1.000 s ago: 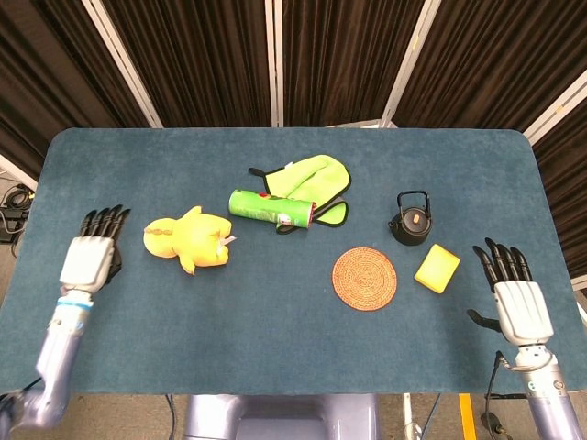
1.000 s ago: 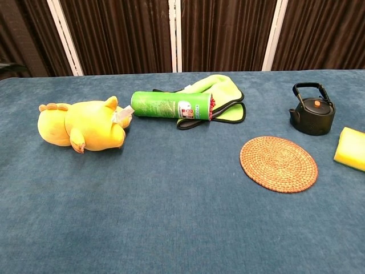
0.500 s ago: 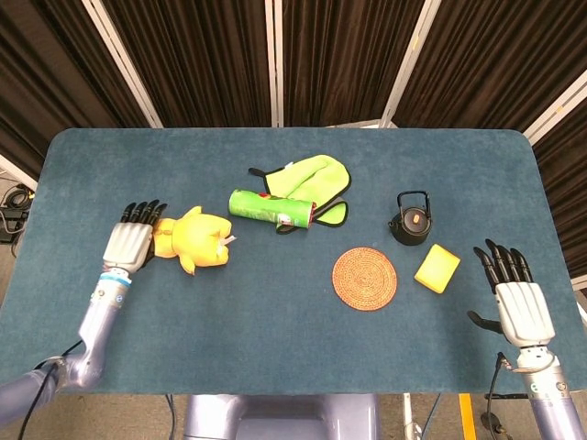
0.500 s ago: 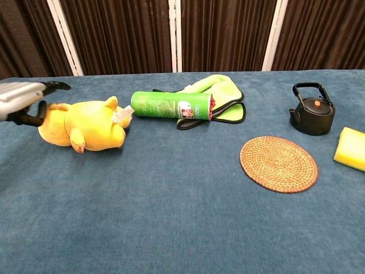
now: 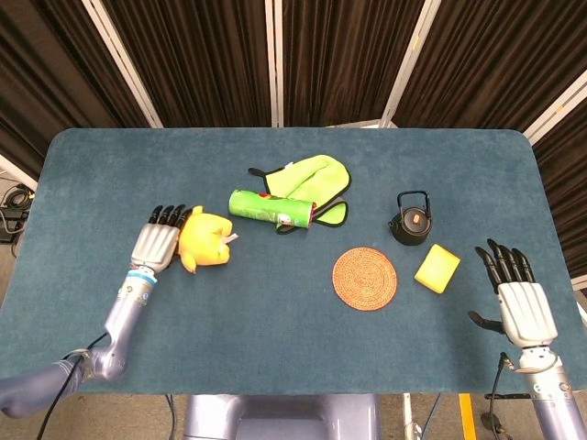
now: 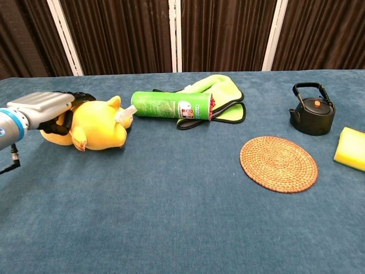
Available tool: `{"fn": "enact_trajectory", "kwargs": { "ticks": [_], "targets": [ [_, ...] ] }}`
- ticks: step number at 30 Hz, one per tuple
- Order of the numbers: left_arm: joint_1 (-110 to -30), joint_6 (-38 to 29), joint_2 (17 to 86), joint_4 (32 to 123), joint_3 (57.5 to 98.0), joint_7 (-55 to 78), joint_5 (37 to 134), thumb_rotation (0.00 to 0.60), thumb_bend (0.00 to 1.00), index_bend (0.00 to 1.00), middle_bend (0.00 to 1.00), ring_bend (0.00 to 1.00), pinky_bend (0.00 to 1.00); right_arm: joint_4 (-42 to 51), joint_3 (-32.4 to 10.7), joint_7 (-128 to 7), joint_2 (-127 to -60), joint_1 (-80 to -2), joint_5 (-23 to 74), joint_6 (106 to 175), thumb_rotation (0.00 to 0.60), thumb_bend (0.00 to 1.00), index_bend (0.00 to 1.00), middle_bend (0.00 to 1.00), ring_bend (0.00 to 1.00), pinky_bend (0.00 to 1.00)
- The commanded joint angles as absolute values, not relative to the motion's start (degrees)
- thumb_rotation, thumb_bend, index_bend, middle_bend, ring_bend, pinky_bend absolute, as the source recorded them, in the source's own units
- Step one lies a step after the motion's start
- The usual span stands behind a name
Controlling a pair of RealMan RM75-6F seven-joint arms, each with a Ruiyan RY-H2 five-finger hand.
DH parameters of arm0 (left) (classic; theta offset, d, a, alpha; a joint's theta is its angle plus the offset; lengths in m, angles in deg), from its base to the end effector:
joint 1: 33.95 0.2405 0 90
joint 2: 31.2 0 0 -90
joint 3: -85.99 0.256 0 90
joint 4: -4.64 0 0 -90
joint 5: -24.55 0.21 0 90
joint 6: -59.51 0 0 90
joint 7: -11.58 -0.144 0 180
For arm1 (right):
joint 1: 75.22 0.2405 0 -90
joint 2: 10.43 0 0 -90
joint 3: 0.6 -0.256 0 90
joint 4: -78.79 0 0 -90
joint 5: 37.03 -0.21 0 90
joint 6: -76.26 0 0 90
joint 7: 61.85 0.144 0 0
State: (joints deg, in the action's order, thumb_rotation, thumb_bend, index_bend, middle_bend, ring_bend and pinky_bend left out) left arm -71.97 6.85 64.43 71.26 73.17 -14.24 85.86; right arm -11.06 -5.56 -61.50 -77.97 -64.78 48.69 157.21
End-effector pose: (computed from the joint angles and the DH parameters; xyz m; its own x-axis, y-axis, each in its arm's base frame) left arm -0.2209 0.3678 -0.0226 0.5812 0.2256 0.7819 0.8132 -0.1958 -0.5480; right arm -0.2961 -0.2187 0.1397 0.3736 -0.0028 0.9276 -0.9236 -0.0939 0.3718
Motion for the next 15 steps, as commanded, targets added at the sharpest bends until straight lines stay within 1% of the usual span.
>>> {"fn": "enact_trajectory", "kwargs": {
  "ticks": [1, 8, 15],
  "targets": [
    [-72.54, 6.69, 65.25, 71.77, 73.67, -15.19, 85.75, 0.6, 1.0, 0.0, 0.0, 0.0, 0.0, -11.2, -5.55, -61.35, -77.84, -64.89, 48.89, 157.52, 0.6, 0.15, 0.0, 0.0, 0.0, 0.0],
    [-72.86, 3.86, 65.61, 74.79, 74.25, -15.99, 87.46, 0.6, 1.0, 0.0, 0.0, 0.0, 0.0, -11.34, -5.49, -61.21, -77.71, -64.98, 49.04, 157.66, 0.6, 0.15, 0.01, 0.0, 0.0, 0.0],
    [-72.39, 1.43, 63.81, 77.66, 74.01, -15.85, 87.98, 0.6, 1.0, 0.0, 0.0, 0.0, 0.0, -11.54, -5.44, -61.21, -77.61, -65.16, 49.45, 158.23, 0.6, 0.15, 0.01, 0.0, 0.0, 0.0]
  ]
}}
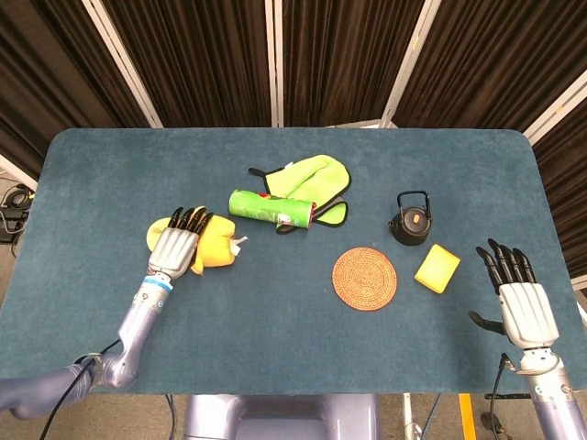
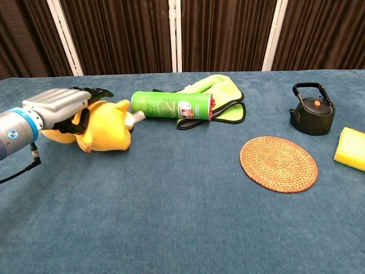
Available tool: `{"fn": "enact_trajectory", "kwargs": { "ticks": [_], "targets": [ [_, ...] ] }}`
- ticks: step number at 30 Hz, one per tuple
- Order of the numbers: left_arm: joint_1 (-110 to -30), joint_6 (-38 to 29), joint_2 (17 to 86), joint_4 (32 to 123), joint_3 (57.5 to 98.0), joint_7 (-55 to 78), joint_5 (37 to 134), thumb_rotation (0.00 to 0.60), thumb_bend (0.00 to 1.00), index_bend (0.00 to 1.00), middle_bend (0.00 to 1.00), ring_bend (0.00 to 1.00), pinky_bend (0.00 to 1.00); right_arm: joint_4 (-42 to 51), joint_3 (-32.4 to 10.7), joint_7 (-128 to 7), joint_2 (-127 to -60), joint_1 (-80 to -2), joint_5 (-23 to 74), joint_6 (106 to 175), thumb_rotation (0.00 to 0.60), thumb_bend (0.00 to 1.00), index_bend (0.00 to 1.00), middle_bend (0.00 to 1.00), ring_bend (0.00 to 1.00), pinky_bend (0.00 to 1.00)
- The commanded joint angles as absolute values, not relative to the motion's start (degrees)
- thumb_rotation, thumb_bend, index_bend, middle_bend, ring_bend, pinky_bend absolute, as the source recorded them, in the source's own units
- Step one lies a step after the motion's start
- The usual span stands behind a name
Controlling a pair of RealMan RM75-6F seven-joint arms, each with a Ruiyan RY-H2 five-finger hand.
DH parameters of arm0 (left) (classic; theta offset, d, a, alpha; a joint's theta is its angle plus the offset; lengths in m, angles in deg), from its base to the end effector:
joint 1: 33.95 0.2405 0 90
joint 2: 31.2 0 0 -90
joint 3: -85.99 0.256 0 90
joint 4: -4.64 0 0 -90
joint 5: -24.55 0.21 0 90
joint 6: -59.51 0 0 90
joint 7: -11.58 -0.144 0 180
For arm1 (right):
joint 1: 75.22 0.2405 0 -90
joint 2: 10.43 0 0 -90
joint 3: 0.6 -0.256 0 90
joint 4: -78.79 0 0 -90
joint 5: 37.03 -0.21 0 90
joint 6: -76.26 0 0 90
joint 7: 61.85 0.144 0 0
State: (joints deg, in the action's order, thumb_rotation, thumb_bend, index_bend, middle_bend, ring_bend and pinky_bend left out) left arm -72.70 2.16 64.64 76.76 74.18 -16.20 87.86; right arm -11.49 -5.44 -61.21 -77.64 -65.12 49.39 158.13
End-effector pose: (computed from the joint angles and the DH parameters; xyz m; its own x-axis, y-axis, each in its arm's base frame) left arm -0.1898 0.3558 -0.0281 0.5727 0.1686 0.8022 0.8105 -0.2629 -0.5234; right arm -0.2941 -0.2161 0.1421 0.3680 0.0082 0.9298 -0.9247 -0.1013 0.3669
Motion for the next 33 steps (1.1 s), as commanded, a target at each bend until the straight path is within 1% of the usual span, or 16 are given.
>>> {"fn": "enact_trajectory", "kwargs": {
  "ticks": [1, 6, 10, 13, 19, 24, 28, 33],
  "targets": [
    [-71.79, 0.44, 62.84, 78.14, 73.34, -14.99, 87.54, 0.6, 1.0, 0.0, 0.0, 0.0, 0.0, -11.51, -5.39, -61.29, -77.65, -65.14, 49.45, 158.13, 0.6, 0.15, 0.01, 0.0, 0.0, 0.0],
    [-70.87, 0.38, 60.03, 79.39, 73.47, -14.03, 86.61, 0.6, 1.0, 0.0, 0.0, 0.0, 0.0, -11.48, -5.16, -62.01, -77.95, -64.95, 49.55, 157.63, 0.6, 0.15, 0.01, 0.0, 0.0, 0.0],
    [-70.74, 0.98, 59.91, 78.45, 73.85, -13.49, 85.89, 0.6, 1.0, 0.0, 0.0, 0.0, 0.0, -11.5, -5.02, -62.49, -78.2, -64.9, 49.63, 157.49, 0.6, 0.15, 0.01, 0.0, 0.0, 0.0],
    [-71.22, 2.05, 60.56, 77.7, 74.01, -12.27, 85.98, 0.6, 1.0, 0.0, 0.0, 0.0, 0.0, -11.55, -5.01, -62.56, -78.22, -64.91, 49.61, 157.49, 0.6, 0.15, 0.01, 0.0, 0.0, 0.0],
    [-72.29, 1.73, 62.74, 76.6, 75.06, -12.62, 88.07, 0.6, 1.0, 0.0, 0.0, 0.0, 0.0, -11.39, -5.16, -62.03, -78.06, -64.94, 49.27, 157.4, 0.6, 0.15, 0.01, 0.0, 0.0, 0.0],
    [-72.88, 2.67, 64.35, 75.1, 75.44, -13.99, 86.99, 0.6, 1.0, 0.0, 0.0, 0.0, 0.0, -11.64, -5.03, -61.94, -77.85, -64.95, 49.58, 157.47, 0.6, 0.15, 0.01, 0.0, 0.0, 0.0],
    [-72.68, 3.9, 65.76, 72.18, 75.99, -14.39, 85.26, 0.6, 1.0, 0.0, 0.0, 0.0, 0.0, -11.73, -4.94, -61.95, -77.8, -65.01, 49.75, 157.58, 0.6, 0.15, 0.01, 0.0, 0.0, 0.0],
    [-72.15, 4.4, 65.96, 69.87, 76.15, -13.14, 84.7, 0.6, 1.0, 0.0, 0.0, 0.0, 0.0, -11.77, -4.78, -62.14, -77.89, -64.93, 49.87, 157.33, 0.6, 0.15, 0.01, 0.0, 0.0, 0.0]
  ]
}}
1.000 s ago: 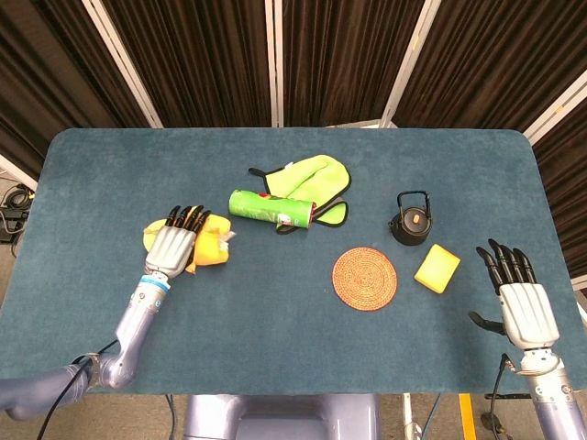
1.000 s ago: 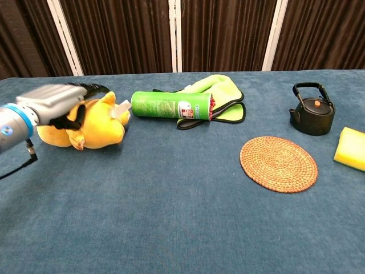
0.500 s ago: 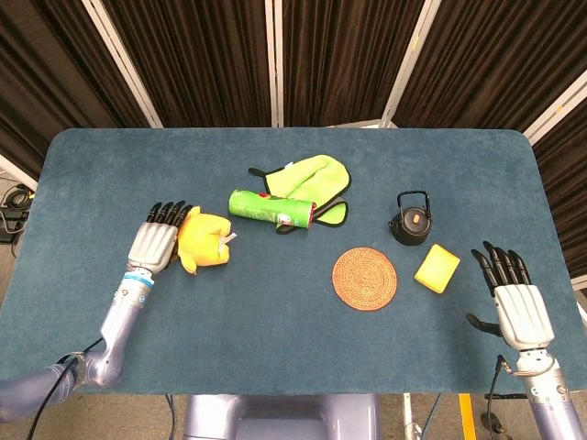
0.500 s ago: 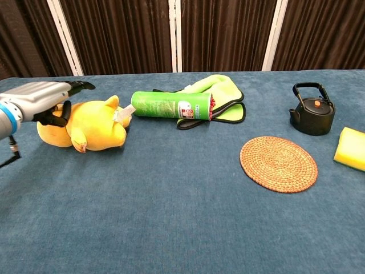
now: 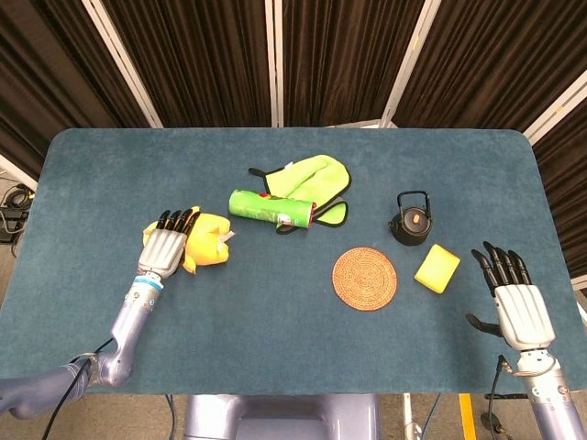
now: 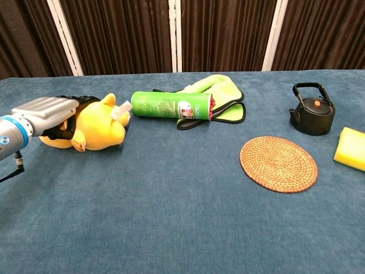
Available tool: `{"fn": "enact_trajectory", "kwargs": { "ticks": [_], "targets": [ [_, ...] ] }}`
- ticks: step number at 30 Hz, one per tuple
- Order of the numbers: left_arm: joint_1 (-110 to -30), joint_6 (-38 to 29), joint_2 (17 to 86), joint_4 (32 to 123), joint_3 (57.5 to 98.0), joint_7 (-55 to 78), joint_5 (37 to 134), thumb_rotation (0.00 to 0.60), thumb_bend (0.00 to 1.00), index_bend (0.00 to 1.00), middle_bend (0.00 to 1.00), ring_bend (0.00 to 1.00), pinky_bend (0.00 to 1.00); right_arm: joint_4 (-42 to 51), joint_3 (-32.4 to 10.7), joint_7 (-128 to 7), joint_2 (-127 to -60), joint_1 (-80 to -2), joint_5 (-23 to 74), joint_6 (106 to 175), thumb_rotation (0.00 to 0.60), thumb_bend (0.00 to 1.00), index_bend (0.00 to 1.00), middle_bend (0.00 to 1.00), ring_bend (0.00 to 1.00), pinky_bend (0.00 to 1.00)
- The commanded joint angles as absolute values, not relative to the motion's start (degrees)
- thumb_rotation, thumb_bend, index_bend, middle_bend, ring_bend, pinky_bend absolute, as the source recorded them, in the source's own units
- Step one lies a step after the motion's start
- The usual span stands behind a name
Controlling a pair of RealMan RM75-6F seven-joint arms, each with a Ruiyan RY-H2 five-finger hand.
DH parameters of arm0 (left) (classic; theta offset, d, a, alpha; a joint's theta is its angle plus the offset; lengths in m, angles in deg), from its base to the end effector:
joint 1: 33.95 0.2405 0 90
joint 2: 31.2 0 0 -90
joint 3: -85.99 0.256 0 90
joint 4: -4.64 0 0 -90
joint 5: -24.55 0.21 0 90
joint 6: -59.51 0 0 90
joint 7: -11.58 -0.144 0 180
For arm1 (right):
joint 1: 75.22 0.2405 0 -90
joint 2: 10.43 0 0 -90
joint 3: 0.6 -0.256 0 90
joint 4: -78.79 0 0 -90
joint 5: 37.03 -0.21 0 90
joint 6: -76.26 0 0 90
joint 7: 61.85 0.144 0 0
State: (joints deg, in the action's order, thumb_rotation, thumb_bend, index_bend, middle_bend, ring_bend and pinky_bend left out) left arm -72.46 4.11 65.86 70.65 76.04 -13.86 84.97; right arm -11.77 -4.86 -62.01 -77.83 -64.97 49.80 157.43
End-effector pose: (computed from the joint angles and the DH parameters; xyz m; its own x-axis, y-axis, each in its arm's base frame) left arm -0.2218 0.3599 -0.0317 0.5853 0.2234 0.7795 0.8102 -0.1980 -0.5516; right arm -0.2929 -0.2145 0.1370 0.3771 -0.0127 0.9261 -0.9209 -0.1114 0.3735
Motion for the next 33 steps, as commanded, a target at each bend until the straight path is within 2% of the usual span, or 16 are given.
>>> {"fn": "enact_trajectory", "kwargs": {
  "ticks": [1, 9, 15, 22, 27, 33],
  "targets": [
    [-71.94, 4.39, 65.83, 69.46, 76.19, -12.56, 84.79, 0.6, 1.0, 0.0, 0.0, 0.0, 0.0, -11.79, -4.71, -62.3, -77.96, -64.88, 49.92, 157.22, 0.6, 0.15, 0.01, 0.0, 0.0, 0.0],
    [-70.28, 2.93, 63.88, 68.1, 76.65, -7.75, 87.43, 0.6, 1.0, 0.0, 0.0, 0.0, 0.0, -11.84, -4.49, -62.69, -78.19, -64.78, 50.18, 157.02, 0.6, 0.15, 0.01, 0.0, 0.0, 0.0],
    [-68.91, -1.1, 61.35, 70.9, 76.75, -3.84, 91.68, 0.6, 1.0, 0.0, 0.0, 0.0, 0.0, -11.9, -4.4, -62.93, -78.24, -64.8, 50.31, 157.09, 0.6, 0.15, 0.01, 0.0, 0.0, 0.0],
    [-68.34, -1.14, 60.39, 72.15, 76.61, -3.93, 91.46, 0.6, 1.0, 0.0, 0.0, 0.0, 0.0, -12.17, -4.3, -63.18, -78.15, -64.9, 50.39, 157.2, 0.6, 0.15, 0.01, 0.0, 0.0, 0.0],
    [-66.91, -3.66, 59.16, 74.38, 76.95, -3.1, 92.81, 0.6, 1.0, 0.0, 0.0, 0.0, 0.0, -12.07, -4.45, -62.87, -78.0, -64.93, 50.2, 157.27, 0.6, 0.15, 0.01, 0.0, 0.0, 0.0],
    [-61.49, -14.2, 55.33, 80.7, 78.47, -3.34, 96.94, 0.6, 1.0, 0.0, 0.0, 0.0, 0.0, -12.1, -4.47, -62.9, -77.85, -65.0, 50.3, 157.48, 0.6, 0.15, 0.01, 0.0, 0.0, 0.0]
  ]
}}
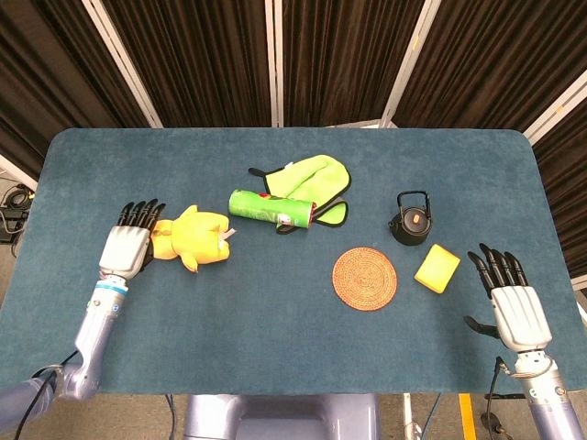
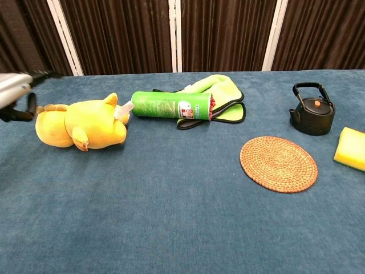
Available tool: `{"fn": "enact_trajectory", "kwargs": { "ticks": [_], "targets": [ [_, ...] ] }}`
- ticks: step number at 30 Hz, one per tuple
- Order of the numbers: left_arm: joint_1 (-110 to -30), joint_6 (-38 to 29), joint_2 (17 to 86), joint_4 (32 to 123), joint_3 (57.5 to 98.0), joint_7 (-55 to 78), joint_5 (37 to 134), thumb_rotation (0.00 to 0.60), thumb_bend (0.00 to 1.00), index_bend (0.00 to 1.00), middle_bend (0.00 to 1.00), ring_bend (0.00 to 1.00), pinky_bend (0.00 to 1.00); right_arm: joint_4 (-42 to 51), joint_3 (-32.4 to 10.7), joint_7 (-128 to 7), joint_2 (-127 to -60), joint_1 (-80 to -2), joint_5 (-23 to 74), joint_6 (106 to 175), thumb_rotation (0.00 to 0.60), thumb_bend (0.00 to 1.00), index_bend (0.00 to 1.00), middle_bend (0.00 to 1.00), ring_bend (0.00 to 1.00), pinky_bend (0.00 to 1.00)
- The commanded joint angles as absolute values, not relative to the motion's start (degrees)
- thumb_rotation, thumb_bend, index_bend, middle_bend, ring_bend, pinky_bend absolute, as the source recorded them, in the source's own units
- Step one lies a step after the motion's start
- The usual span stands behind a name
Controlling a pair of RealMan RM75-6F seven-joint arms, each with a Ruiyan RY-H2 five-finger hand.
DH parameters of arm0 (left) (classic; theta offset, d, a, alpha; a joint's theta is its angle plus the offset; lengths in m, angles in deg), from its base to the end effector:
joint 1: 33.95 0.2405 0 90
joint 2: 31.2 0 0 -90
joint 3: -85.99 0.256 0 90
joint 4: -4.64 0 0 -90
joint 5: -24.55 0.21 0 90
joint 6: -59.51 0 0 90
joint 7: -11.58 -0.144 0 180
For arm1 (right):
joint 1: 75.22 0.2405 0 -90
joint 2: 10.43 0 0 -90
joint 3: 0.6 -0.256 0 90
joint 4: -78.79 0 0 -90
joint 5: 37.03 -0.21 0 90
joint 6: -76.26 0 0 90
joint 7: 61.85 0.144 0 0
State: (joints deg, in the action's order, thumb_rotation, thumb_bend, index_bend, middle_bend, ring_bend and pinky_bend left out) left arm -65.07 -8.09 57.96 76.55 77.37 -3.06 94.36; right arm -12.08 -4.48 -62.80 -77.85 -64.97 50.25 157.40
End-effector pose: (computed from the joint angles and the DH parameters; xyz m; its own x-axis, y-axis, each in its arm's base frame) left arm -0.2474 0.3352 0.0300 0.4964 0.0578 0.8662 0.8622 -0.1492 -0.4841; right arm -0.2914 -0.2128 0.1350 0.3867 -0.0189 0.9220 -0.9164 -0.1201 0.3819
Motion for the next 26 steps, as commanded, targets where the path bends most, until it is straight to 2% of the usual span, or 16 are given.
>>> {"fn": "enact_trajectory", "kwargs": {
  "ticks": [1, 2, 4, 6, 9, 15, 18, 26],
  "targets": [
    [-60.19, -16.37, 54.52, 82.05, 78.76, -3.96, 97.39, 0.6, 0.98, 0.0, 0.0, 0.0, 0.0, -12.13, -4.47, -63.05, -77.85, -65.02, 50.35, 157.56, 0.6, 0.15, 0.01, 0.0, 0.0, 0.0],
    [-59.23, -17.97, 54.01, 82.99, 78.95, -4.46, 97.69, 0.6, 0.92, 0.0, 0.0, 0.0, 0.0, -12.16, -4.47, -63.17, -77.86, -65.05, 50.34, 157.61, 0.6, 0.15, 0.01, 0.0, 0.0, 0.0],
    [-57.13, -20.96, 52.56, 85.03, 79.7, -6.29, 98.22, 0.6, 0.7, 0.0, 0.0, 0.0, 0.0, -12.24, -4.43, -63.5, -77.85, -65.08, 50.27, 157.57, 0.6, 0.15, 0.01, 0.0, 0.0, 0.0],
    [-54.98, -23.91, 51.04, 87.28, 80.5, -8.36, 98.7, 0.6, 0.43, 0.0, 0.0, 0.0, 0.0, -12.39, -4.44, -63.82, -77.82, -65.11, 50.2, 157.58, 0.6, 0.15, 0.01, 0.0, 0.0, 0.0],
    [-52.0, -27.75, 49.48, 90.19, 81.46, -9.42, 99.51, 0.6, 0.28, 0.0, 0.0, 0.0, 0.0, -12.64, -4.44, -64.45, -77.9, -65.13, 50.23, 157.65, 0.6, 0.15, 0.01, 0.0, 0.0, 0.0],
    [-47.17, -31.53, 47.79, 92.47, 83.15, -7.23, 100.06, 0.6, 0.2, 0.0, 0.0, 0.0, 0.0, -12.87, -4.38, -65.38, -78.1, -65.24, 50.72, 158.2, 0.6, 0.15, 0.01, 0.0, 0.0, 0.0],
    [-44.84, -32.69, 46.95, 91.66, 84.39, -5.23, 100.92, 0.6, 0.19, 0.0, 0.0, 0.0, 0.0, -12.99, -4.29, -65.48, -78.13, -65.29, 50.99, 158.35, 0.6, 0.15, 0.01, 0.0, 0.0, 0.0],
    [-43.28, -33.32, 46.11, 91.96, 83.99, -3.53, 102.69, 0.6, 0.19, 0.0, 0.0, 0.0, 0.0, -13.01, -4.23, -66.23, -78.35, -65.3, 51.12, 158.39, 0.6, 0.15, 0.01, 0.0, 0.0, 0.0]
  ]
}}
